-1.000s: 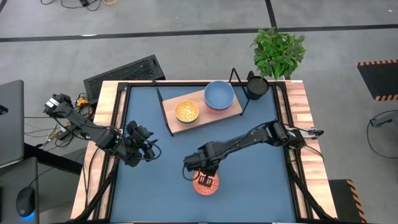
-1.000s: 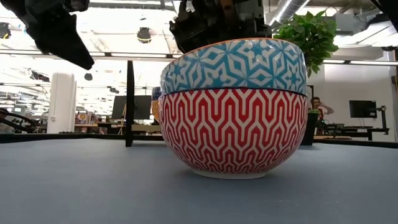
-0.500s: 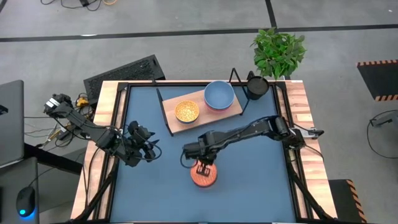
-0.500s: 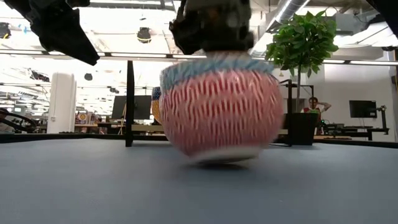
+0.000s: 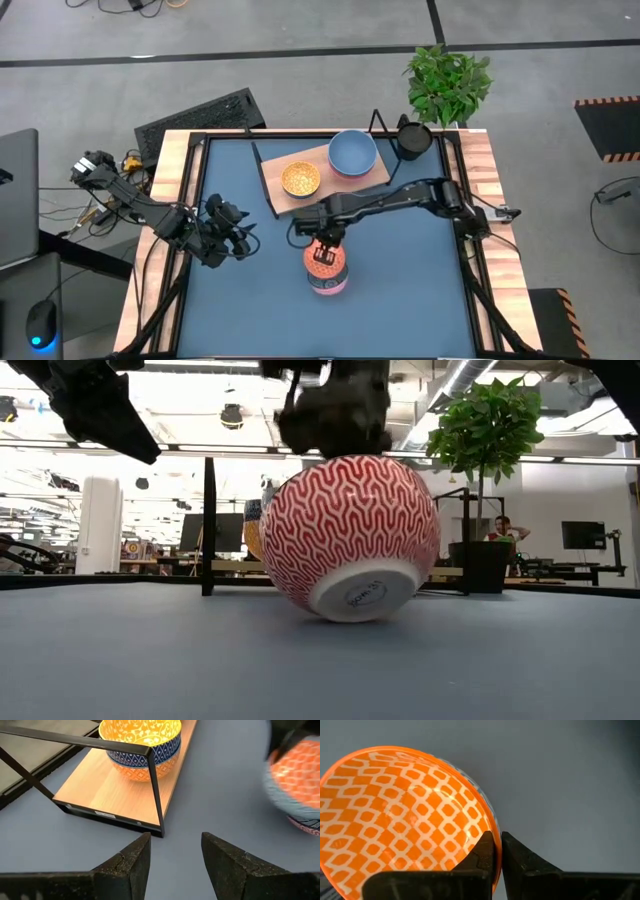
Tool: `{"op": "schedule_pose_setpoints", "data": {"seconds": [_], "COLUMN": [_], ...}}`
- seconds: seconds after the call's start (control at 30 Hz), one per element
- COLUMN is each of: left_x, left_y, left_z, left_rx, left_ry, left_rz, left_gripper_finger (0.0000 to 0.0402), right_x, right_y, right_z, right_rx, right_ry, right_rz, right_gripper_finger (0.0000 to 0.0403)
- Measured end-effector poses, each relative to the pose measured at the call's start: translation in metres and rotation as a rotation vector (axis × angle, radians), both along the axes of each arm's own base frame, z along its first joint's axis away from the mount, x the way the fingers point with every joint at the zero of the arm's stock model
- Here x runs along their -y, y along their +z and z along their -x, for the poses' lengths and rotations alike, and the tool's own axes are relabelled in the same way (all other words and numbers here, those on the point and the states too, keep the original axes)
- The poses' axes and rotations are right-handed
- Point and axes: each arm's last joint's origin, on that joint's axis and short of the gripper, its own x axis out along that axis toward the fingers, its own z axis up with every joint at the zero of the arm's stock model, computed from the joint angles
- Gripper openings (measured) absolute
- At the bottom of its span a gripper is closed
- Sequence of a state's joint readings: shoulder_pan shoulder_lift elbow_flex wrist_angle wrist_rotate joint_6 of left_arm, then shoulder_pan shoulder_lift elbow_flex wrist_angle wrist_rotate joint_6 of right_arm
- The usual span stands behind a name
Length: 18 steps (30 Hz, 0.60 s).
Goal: Place and stack bowls onto a shelf
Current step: Stack the orange bowl on top of the yellow bowl on the shelf
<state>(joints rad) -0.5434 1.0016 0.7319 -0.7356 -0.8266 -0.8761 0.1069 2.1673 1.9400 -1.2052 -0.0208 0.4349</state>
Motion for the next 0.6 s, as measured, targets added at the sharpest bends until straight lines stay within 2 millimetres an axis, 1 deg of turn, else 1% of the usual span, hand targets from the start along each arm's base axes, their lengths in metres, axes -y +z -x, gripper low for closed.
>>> {"op": "schedule_pose_setpoints", "data": {"seconds": [0.07,0.13,0.23,0.33,0.43,0.53,0.6], "left_x": [0.0,0.0,0.0,0.0,0.0,0.0,0.0], "left_y": [0.0,0.0,0.0,0.0,0.0,0.0,0.0], "left_z": [0.0,0.0,0.0,0.0,0.0,0.0,0.0], "left_rx": [0.003,0.005,0.009,0.009,0.01,0.01,0.01], "left_ry": [0.004,0.006,0.01,0.01,0.01,0.01,0.01], "left_rz": [-0.006,-0.005,0.0,0.001,0.001,0.002,0.002], "left_gripper_finger": [0.0162,0.0162,0.0162,0.0162,0.0162,0.0162,0.0162], "right_x": [-0.003,-0.001,0.007,0.019,0.04,0.073,0.096], "right_y": [0.008,0.019,0.039,0.061,0.086,0.107,0.118], "right_z": [0.002,0.006,0.012,0.018,0.027,0.037,0.043], "right_rx": [0.024,0.048,0.113,0.184,0.271,0.355,0.407], "right_ry": [0.01,0.01,-0.001,-0.013,-0.045,-0.1,-0.148], "right_rz": [-0.006,-0.01,-0.003,0.012,0.026,0.058,0.085], "right_gripper_finger": [0.0036,0.0036,0.0036,0.0036,0.0036,0.0036,0.0036]}}
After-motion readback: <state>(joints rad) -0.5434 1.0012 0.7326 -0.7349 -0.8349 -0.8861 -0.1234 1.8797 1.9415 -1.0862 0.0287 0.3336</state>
